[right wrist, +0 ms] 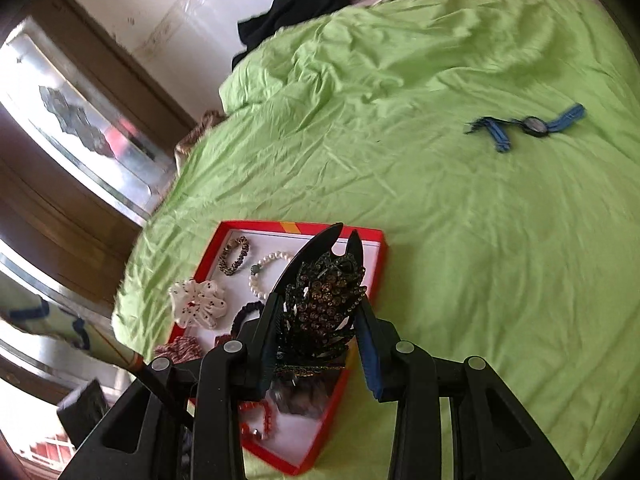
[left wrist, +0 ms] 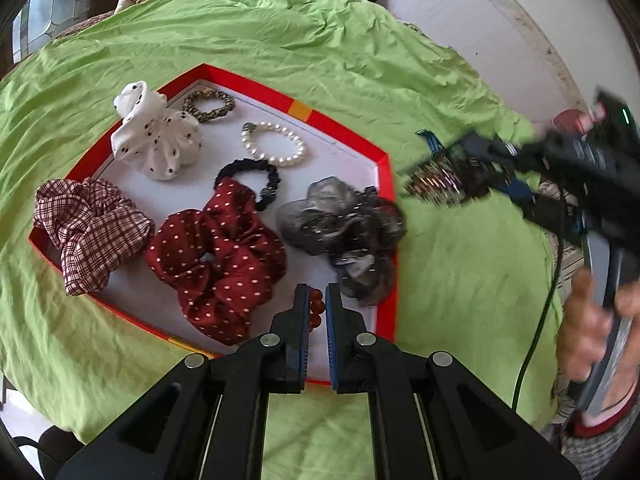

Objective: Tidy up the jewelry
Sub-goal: 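Carry the clip and amber bracelet into the red box and open both tools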

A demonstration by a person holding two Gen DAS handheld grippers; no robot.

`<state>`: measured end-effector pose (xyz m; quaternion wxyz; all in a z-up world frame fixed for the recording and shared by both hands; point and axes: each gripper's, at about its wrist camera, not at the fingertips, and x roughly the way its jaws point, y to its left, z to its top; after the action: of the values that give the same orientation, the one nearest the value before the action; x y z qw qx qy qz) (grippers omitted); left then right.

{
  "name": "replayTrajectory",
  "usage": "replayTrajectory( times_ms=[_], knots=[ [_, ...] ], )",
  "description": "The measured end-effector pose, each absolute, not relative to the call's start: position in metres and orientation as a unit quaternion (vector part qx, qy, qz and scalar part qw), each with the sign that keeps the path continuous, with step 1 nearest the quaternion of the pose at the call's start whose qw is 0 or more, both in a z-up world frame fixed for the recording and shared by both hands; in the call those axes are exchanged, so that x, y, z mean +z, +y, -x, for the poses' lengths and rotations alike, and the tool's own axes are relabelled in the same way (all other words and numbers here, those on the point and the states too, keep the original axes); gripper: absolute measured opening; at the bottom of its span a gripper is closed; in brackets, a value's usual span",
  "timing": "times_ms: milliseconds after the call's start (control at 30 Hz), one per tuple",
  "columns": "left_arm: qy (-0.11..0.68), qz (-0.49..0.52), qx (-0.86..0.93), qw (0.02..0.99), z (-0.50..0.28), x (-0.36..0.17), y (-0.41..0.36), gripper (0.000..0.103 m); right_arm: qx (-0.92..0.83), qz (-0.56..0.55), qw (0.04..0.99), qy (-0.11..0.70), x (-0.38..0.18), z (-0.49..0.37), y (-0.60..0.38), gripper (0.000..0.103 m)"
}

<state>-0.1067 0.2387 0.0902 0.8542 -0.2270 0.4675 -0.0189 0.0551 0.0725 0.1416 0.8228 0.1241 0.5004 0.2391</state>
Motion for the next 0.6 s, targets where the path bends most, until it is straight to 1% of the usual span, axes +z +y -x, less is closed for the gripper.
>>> replayTrajectory(
  times_ms=[233, 367, 433, 500, 533, 567, 600],
  knots=[
    [0.467, 0.204, -0.019, 0.860, 0.110, 0.085, 0.239, 0.007, 0.216, -0.085, 0.796, 0.559, 0.104, -0.098, 0.133, 0.039],
    [0.462, 0.202, -0.017, 0.864, 0.115, 0.088, 0.244, 0.007, 0.199, -0.049, 0.796, 0.569, 0.087, -0.111, 0.157, 0.040],
    [0.458, 0.200, -0.015, 0.866, 0.118, 0.091, 0.246, 0.007, 0.194, -0.044, 0.800, 0.566, 0.087, -0.118, 0.162, 0.046],
    [0.454, 0.195, -0.015, 0.869, 0.120, 0.095, 0.247, 0.008, 0.188, -0.035, 0.800, 0.569, 0.086, -0.123, 0.167, 0.047],
    [0.453, 0.195, -0.016, 0.870, 0.121, 0.096, 0.246, 0.010, 0.187, -0.029, 0.800, 0.569, 0.086, -0.124, 0.168, 0.053],
    [0.451, 0.195, -0.016, 0.871, 0.122, 0.098, 0.247, 0.016, 0.188, -0.023, 0.801, 0.568, 0.087, -0.124, 0.169, 0.057],
    [0.449, 0.197, -0.017, 0.871, 0.123, 0.101, 0.247, 0.025, 0.190, -0.018, 0.804, 0.563, 0.089, -0.123, 0.169, 0.064]
  ],
)
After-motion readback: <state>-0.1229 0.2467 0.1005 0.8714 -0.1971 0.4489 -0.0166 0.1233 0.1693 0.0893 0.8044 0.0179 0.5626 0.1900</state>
